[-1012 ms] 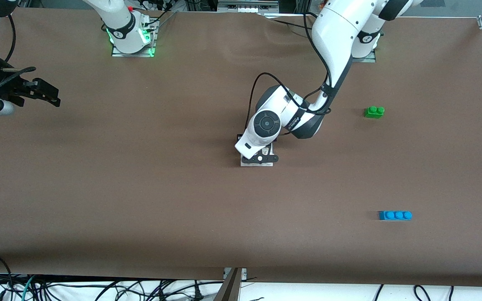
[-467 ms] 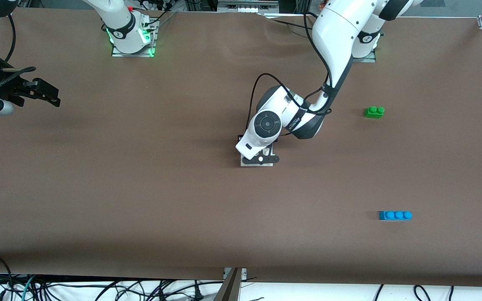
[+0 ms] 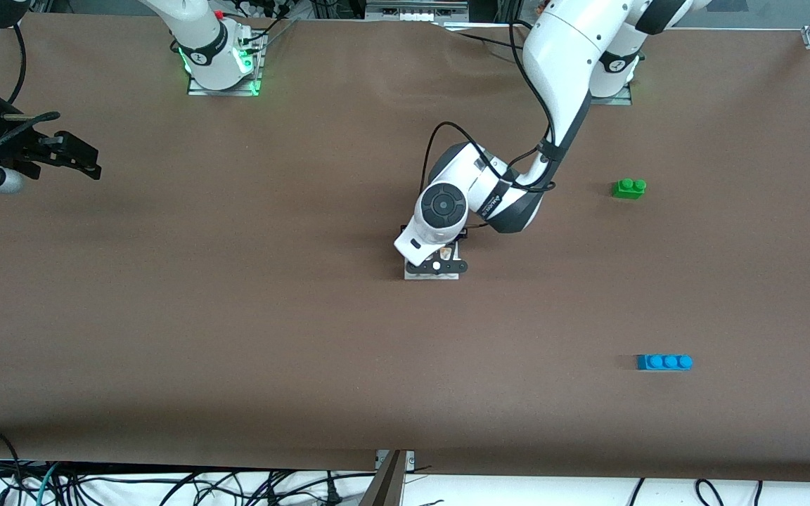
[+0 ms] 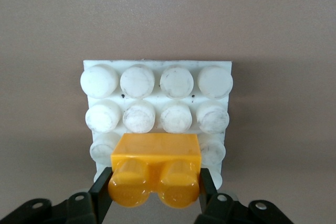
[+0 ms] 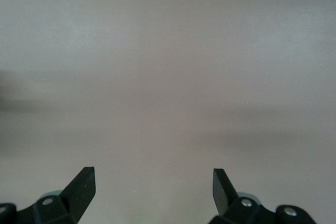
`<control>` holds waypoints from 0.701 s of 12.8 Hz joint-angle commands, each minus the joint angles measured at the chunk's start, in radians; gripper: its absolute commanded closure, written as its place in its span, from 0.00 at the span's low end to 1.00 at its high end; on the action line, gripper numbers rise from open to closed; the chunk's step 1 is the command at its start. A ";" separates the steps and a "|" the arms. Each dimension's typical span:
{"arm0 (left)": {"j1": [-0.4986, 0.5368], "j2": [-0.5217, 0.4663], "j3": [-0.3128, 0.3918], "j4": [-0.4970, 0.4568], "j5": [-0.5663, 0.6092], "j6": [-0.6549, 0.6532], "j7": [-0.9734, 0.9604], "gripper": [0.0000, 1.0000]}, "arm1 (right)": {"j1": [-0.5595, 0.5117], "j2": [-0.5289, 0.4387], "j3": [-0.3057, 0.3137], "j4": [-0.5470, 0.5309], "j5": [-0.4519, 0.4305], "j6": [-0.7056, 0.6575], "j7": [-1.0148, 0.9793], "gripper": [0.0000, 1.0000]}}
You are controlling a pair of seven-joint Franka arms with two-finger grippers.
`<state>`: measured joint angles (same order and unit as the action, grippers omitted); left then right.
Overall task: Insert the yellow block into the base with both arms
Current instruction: 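Press the yellow brick down onto the base plate studs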
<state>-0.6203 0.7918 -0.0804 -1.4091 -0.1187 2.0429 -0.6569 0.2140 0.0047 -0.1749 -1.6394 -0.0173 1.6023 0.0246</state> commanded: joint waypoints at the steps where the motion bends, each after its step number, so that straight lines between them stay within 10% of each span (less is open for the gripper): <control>1: -0.009 0.010 0.013 0.007 0.028 -0.006 0.011 0.55 | 0.002 0.001 0.002 0.015 -0.007 -0.004 0.001 0.01; 9: -0.015 0.014 0.010 0.007 0.028 -0.010 0.039 0.54 | 0.024 0.008 0.006 0.019 -0.003 -0.013 -0.012 0.01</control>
<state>-0.6217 0.7923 -0.0801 -1.4093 -0.1167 2.0379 -0.6348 0.2291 0.0050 -0.1705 -1.6393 -0.0173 1.6022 0.0238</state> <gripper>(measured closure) 0.317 0.009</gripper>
